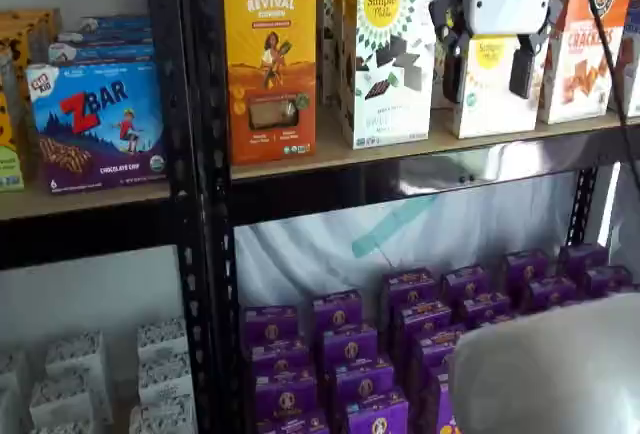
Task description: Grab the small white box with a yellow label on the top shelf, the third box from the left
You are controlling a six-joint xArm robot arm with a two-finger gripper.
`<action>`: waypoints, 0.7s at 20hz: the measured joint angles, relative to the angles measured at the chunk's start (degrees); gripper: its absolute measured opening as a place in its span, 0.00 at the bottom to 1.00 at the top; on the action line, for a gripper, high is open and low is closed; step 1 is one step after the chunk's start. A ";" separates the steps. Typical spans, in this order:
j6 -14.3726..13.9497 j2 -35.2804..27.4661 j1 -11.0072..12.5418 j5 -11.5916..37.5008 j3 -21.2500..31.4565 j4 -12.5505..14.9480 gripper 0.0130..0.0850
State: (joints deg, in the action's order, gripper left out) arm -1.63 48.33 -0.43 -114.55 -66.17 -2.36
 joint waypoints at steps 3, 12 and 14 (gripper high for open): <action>1.31 -0.93 2.72 -1.94 -0.75 -3.08 1.00; 9.10 -1.64 8.67 8.03 1.03 1.50 1.00; 11.78 -3.02 11.47 10.36 0.67 1.42 1.00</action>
State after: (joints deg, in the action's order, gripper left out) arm 10.15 45.31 11.04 -104.18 -65.51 -0.94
